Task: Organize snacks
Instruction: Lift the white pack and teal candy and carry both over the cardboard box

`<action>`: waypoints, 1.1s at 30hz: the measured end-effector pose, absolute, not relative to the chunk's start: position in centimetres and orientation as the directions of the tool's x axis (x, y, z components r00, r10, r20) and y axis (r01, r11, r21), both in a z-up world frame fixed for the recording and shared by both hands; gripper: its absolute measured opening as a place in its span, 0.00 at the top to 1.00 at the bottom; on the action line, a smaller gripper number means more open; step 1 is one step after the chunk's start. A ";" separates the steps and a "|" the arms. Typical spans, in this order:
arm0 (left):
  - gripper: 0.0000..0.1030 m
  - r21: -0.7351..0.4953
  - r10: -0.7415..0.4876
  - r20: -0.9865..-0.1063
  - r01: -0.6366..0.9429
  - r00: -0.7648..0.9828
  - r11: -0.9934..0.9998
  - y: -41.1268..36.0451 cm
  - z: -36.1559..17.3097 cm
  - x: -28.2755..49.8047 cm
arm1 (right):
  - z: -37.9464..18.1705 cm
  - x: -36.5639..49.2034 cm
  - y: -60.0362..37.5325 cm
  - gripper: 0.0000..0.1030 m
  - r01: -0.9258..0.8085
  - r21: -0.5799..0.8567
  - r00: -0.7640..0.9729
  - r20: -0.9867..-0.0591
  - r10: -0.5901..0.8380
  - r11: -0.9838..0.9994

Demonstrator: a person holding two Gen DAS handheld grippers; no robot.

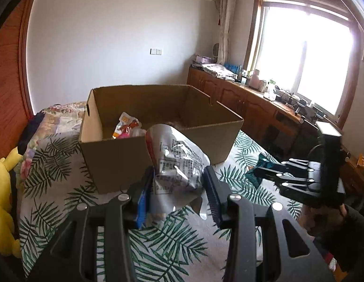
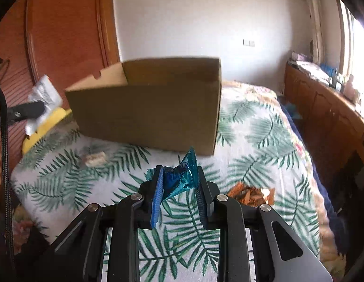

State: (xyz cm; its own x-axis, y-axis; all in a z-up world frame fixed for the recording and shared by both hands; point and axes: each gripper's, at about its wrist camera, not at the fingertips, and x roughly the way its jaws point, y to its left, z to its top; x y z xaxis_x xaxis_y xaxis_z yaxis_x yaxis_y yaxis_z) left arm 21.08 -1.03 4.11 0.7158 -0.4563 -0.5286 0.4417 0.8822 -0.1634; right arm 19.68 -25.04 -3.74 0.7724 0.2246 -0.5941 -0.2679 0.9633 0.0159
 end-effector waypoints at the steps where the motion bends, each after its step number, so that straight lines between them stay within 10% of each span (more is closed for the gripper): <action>1: 0.61 -0.160 -0.454 -0.526 0.441 0.719 0.883 -1.1 4.3 21.2 | -3.0 19.5 -24.9 0.76 -0.273 0.014 0.779 -0.583 0.230 0.962; 33: 0.60 -0.152 -0.340 -0.599 0.314 0.725 0.937 -0.1 5.1 33.3 | 3.3 25.5 -20.3 0.76 -0.330 -0.029 0.780 -0.572 0.255 0.944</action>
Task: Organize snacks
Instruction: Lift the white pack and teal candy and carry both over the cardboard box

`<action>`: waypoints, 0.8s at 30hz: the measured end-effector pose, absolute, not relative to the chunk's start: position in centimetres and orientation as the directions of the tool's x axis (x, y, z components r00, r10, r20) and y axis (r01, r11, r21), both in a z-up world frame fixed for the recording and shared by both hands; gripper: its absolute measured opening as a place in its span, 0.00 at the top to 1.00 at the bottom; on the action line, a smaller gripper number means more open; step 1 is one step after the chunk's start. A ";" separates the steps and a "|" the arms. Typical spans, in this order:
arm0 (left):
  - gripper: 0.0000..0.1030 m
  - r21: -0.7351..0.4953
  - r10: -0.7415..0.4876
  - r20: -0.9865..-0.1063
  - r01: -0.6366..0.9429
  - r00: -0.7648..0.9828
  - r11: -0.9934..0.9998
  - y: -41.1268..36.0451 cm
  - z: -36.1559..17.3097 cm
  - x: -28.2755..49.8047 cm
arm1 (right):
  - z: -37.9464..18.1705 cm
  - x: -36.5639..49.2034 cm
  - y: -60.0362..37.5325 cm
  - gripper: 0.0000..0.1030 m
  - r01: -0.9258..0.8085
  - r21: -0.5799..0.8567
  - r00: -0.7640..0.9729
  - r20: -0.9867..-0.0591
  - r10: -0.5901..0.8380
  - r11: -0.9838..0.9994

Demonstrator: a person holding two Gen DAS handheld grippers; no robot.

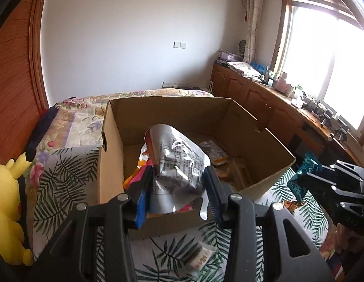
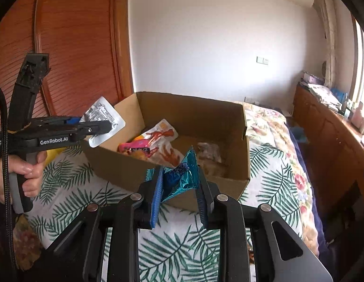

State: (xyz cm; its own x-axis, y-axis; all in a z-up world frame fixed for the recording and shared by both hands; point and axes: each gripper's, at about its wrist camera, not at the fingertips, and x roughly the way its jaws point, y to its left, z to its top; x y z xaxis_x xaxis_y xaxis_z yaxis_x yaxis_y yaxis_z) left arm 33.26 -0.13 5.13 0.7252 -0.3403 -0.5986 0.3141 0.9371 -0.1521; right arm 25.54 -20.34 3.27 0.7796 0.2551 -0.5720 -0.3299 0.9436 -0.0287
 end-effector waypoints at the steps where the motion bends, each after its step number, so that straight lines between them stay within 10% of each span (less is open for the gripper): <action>1: 0.60 -0.144 -0.334 -0.604 0.313 0.724 0.939 -0.3 5.1 33.5 | 3.3 25.9 -20.4 0.76 -0.328 -0.028 0.779 -0.574 0.253 0.944; 24: 0.48 -0.105 -0.268 -0.676 0.270 0.687 0.957 -1.4 2.4 36.8 | 1.8 32.3 -19.4 0.76 -0.259 0.084 0.744 -0.618 0.254 0.962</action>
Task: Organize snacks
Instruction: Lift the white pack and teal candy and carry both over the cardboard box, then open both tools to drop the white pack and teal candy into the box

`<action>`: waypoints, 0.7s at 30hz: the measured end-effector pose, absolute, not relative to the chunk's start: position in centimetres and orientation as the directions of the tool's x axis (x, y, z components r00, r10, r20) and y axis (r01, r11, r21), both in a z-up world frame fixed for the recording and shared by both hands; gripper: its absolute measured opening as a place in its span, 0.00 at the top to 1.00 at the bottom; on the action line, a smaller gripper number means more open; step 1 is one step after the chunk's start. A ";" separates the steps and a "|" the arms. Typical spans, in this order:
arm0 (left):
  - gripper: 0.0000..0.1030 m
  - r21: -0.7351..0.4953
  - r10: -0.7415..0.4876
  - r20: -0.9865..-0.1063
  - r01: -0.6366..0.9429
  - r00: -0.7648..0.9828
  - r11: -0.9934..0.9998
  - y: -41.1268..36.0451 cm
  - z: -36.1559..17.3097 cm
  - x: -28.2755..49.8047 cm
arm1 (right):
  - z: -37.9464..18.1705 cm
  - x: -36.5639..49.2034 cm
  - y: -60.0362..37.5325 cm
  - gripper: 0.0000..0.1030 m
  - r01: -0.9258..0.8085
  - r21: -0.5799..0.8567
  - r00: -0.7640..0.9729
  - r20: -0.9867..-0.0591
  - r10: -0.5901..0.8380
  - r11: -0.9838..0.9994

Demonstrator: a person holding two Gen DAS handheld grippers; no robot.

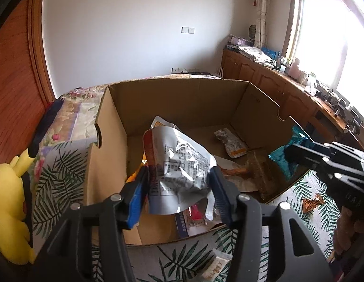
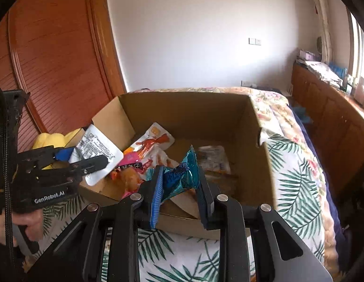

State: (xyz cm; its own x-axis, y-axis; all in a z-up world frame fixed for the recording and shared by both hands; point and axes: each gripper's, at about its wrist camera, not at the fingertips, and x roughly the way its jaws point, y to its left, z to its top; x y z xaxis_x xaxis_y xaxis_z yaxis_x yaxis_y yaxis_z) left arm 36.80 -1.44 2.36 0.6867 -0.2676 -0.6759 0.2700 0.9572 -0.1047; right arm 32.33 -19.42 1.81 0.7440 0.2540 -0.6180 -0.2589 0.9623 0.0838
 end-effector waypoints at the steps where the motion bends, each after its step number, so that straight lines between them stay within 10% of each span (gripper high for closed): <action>1: 0.46 -0.105 -0.266 -0.680 0.268 0.683 0.958 -1.4 2.2 36.8 | 1.7 32.4 -19.2 0.76 -0.260 0.083 0.743 -0.619 0.254 0.962; 21: 0.40 -0.084 -0.253 -0.670 0.267 0.698 0.960 -1.5 3.0 35.7 | 0.3 32.7 -17.2 0.65 -0.278 0.061 0.726 -0.640 0.251 0.959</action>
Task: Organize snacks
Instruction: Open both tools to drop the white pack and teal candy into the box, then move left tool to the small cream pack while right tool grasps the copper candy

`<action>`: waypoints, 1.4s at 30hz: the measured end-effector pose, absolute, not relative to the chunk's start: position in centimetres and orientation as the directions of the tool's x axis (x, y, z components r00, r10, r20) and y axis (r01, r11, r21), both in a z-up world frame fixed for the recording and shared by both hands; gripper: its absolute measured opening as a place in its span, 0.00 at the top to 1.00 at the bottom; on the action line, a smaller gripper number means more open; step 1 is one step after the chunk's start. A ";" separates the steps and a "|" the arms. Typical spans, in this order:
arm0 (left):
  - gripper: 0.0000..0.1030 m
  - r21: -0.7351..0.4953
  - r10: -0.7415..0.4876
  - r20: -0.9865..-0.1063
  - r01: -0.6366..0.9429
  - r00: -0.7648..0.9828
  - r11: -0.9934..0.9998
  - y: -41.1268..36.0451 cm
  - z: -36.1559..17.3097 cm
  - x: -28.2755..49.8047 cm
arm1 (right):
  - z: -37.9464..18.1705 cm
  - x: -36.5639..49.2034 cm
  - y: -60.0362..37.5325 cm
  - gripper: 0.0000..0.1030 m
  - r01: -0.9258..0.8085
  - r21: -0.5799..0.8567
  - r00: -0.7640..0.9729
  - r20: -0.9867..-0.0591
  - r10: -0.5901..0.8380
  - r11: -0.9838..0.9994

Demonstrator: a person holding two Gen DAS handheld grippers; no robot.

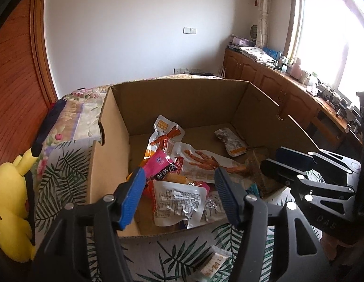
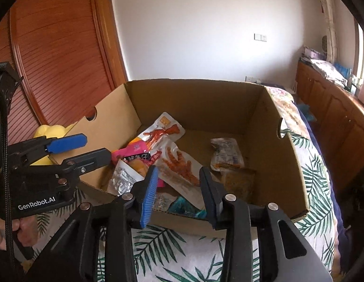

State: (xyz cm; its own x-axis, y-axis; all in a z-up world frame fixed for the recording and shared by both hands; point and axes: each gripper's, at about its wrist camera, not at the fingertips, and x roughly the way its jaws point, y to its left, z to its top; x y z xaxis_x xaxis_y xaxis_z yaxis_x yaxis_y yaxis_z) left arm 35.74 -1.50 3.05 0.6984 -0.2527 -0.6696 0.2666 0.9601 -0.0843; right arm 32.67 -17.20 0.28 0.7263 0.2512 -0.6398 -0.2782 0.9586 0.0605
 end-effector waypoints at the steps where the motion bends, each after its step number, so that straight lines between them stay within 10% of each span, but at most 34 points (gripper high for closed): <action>1: 0.40 -0.076 -0.254 -0.663 0.275 0.704 0.959 -1.6 3.3 35.4 | 0.4 32.4 -17.3 0.65 -0.281 0.055 0.731 -0.635 0.251 0.958; 17: 0.40 0.007 -0.326 -0.611 0.417 0.721 0.909 -2.0 6.2 28.8 | 1.7 23.3 -24.4 0.64 -0.285 0.062 0.786 -0.557 0.270 0.957; 42: 0.40 -0.037 -0.378 -0.680 0.486 0.628 0.873 -1.8 -1.3 22.0 | -7.5 25.6 -33.0 0.64 -0.142 0.078 0.650 -0.745 0.152 0.987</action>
